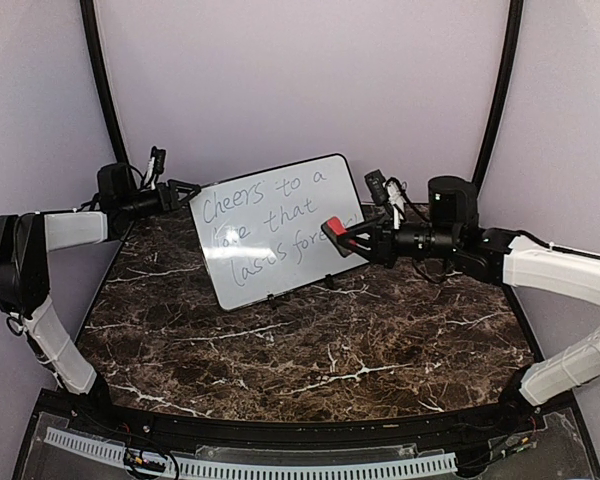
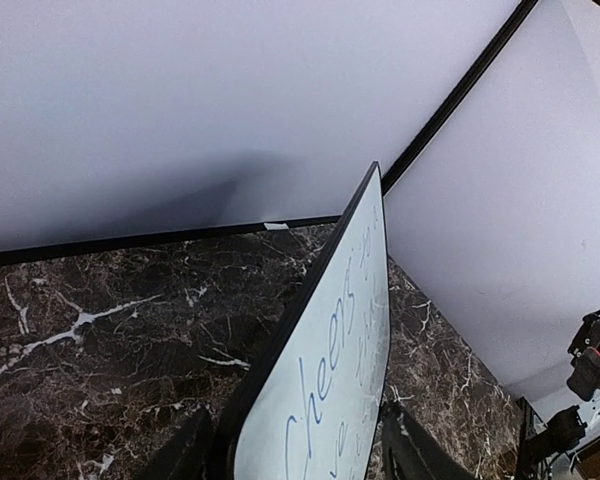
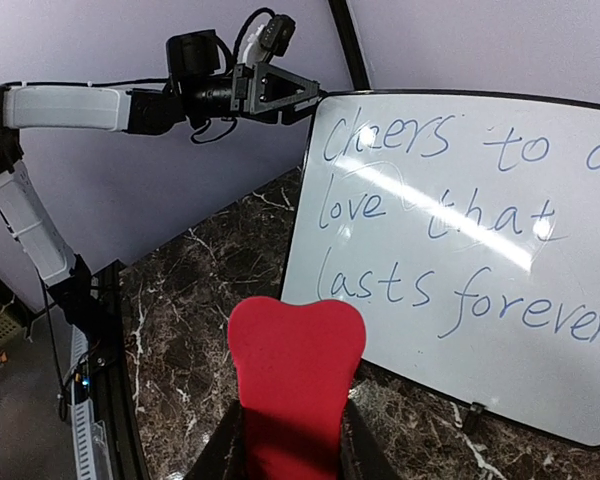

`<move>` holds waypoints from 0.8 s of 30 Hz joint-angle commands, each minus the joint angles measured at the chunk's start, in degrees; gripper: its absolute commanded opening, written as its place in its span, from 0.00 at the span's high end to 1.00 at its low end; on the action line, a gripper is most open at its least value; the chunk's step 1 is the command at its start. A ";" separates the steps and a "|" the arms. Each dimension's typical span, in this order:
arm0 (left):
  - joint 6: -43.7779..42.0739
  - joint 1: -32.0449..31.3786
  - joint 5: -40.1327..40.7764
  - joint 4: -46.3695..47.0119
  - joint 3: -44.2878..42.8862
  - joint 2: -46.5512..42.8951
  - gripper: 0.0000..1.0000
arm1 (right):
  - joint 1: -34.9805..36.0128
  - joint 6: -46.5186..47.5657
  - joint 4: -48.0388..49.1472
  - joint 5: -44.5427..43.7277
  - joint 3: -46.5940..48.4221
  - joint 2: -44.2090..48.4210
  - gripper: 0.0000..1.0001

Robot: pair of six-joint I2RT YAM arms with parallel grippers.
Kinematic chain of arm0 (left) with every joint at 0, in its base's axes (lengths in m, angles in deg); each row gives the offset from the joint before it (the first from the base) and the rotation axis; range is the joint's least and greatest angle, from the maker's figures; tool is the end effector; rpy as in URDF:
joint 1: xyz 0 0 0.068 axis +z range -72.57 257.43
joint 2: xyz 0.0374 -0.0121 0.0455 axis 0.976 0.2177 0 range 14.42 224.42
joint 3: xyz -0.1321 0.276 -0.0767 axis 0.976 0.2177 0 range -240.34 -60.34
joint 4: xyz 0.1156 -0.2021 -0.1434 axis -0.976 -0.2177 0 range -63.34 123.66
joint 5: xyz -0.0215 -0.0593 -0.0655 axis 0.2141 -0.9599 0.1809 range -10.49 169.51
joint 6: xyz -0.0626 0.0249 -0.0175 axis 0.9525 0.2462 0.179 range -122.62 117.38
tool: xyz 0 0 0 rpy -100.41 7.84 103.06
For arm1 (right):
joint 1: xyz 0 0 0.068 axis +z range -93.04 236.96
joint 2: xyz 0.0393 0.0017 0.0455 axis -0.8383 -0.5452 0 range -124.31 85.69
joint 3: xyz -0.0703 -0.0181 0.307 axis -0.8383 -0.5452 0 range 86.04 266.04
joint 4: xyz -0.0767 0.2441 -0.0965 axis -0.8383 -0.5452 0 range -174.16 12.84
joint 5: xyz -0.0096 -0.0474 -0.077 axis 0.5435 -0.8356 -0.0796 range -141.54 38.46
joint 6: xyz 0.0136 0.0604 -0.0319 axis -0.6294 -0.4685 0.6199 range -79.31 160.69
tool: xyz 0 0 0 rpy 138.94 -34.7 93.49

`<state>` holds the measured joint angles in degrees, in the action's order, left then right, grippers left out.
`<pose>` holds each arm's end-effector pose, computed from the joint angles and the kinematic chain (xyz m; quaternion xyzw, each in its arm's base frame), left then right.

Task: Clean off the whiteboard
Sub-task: Hold the whiteboard at the center of the board.

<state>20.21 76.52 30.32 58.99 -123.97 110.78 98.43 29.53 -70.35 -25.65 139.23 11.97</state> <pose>0.4127 -0.0494 0.3163 0.1398 0.7229 -0.4295 0.5230 0.2216 0.2288 0.3452 -0.3340 0.7036 0.4248 0.4614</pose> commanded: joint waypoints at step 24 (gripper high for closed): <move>0.25 0.38 0.94 0.74 0.22 -0.66 0.43 | 3.88 -25.48 -7.62 2.47 20.21 -1.25 0.83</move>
<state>21.37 76.56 30.98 60.14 -123.19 110.78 101.12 4.57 -78.96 -23.86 156.82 10.20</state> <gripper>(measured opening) 0.569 0.238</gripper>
